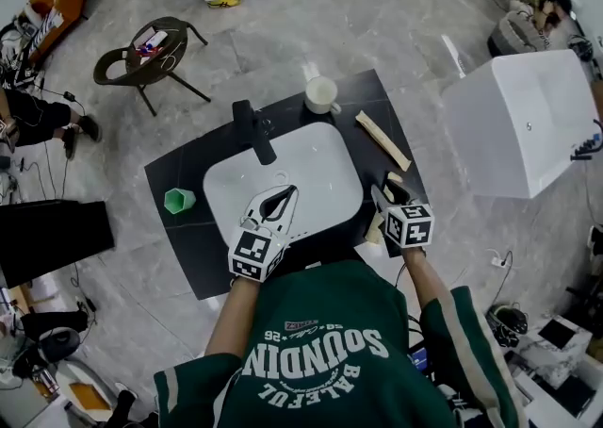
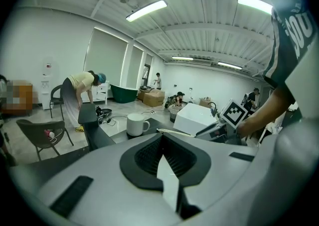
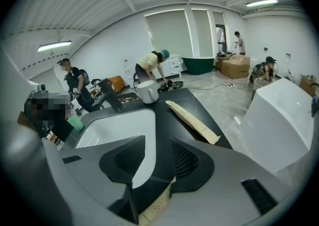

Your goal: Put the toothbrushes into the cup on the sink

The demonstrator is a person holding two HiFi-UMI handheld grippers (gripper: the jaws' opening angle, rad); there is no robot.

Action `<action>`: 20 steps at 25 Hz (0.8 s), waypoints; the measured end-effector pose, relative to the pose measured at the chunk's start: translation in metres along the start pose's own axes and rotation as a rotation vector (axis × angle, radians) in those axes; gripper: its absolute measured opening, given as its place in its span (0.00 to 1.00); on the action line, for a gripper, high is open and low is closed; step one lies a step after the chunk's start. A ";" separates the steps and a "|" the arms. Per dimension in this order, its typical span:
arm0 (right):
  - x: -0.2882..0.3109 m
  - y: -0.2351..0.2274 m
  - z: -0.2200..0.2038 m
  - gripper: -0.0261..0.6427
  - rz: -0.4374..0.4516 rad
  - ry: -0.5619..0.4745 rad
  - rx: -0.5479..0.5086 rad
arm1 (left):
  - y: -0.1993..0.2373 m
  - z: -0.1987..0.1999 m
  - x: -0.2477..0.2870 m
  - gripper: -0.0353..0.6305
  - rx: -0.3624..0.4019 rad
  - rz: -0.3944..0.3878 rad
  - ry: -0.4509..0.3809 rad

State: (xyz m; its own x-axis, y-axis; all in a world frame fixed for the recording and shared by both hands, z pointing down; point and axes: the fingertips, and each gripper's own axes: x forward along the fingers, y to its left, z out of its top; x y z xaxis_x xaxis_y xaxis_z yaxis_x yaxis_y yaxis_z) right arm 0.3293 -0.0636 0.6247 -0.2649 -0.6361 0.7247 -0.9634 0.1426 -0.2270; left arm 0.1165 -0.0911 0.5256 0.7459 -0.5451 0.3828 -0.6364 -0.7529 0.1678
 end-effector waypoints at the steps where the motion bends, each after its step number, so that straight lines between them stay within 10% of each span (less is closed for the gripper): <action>1: 0.001 -0.009 -0.004 0.27 -0.017 0.011 0.026 | -0.001 0.000 0.001 0.07 0.002 -0.001 0.002; 10: 0.007 -0.073 -0.050 0.34 -0.156 0.109 0.265 | -0.004 -0.002 0.003 0.07 -0.003 0.011 0.021; 20: 0.029 -0.080 -0.068 0.34 -0.072 0.223 0.400 | 0.004 -0.007 -0.006 0.07 -0.033 0.052 0.024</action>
State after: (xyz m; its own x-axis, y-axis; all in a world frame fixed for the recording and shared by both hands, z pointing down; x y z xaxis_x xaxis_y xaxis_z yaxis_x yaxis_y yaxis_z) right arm 0.3961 -0.0416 0.7078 -0.2421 -0.4490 0.8601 -0.8998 -0.2278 -0.3721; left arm 0.1083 -0.0888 0.5304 0.7070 -0.5740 0.4131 -0.6806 -0.7111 0.1767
